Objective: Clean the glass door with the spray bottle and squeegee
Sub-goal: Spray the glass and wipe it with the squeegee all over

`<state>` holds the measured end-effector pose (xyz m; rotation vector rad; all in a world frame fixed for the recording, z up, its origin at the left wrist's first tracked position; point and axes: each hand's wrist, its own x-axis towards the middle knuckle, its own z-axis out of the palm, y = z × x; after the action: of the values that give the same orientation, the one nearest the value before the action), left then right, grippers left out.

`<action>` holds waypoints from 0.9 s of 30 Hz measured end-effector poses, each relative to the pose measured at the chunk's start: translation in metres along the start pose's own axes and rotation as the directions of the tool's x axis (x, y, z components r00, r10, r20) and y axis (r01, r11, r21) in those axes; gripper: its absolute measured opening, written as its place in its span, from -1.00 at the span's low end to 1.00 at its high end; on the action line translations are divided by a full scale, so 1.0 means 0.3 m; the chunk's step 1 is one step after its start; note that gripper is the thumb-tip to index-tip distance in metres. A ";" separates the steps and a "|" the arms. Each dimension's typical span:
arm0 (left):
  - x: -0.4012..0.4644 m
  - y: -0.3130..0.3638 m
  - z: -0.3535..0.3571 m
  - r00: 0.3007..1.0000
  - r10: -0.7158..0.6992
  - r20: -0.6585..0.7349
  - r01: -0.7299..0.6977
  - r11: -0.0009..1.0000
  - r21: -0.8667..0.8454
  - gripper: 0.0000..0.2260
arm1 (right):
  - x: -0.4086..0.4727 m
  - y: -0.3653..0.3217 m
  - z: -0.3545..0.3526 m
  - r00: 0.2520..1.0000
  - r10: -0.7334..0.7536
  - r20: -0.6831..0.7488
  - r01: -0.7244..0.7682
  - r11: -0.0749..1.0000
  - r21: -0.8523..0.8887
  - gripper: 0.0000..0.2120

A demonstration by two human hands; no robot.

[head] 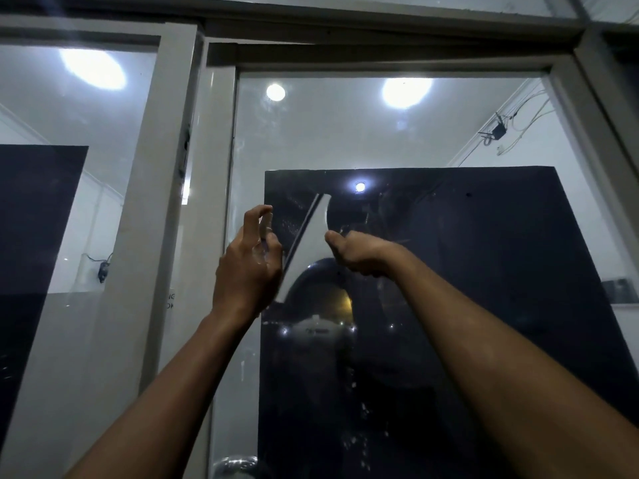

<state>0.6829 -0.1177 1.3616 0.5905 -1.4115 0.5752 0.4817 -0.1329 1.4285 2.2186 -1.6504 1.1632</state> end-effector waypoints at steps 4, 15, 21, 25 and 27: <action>-0.028 0.015 -0.002 1.000 0.003 0.023 -0.002 0.999 -0.047 -0.65 | -0.152 0.181 0.052 0.998 0.057 0.012 -0.057 0.998 0.033 -0.45; -0.322 -0.001 -0.029 0.987 -0.136 0.088 0.154 0.956 -0.251 -0.59 | -0.211 0.134 0.166 0.961 -0.001 -0.275 0.021 0.997 0.068 -0.36; -0.532 -0.069 -0.049 0.949 -0.217 0.227 0.273 0.927 -0.258 -0.75 | -0.138 0.068 0.220 0.911 0.019 -0.412 0.095 0.962 0.256 -0.44; -0.623 -0.088 -0.059 0.919 -0.222 0.326 0.316 0.909 -0.273 -0.71 | -0.151 0.086 0.269 0.905 0.038 -0.424 0.097 0.951 0.292 -0.44; -0.642 -0.088 -0.061 0.909 -0.220 0.354 0.316 0.917 -0.242 -0.68 | -0.155 0.099 0.280 0.905 0.045 -0.424 0.086 0.955 0.285 -0.43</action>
<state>0.6998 -0.1283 1.1673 0.6438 -1.6477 0.0379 0.4928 -0.1537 1.3308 1.9227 -1.3385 1.8400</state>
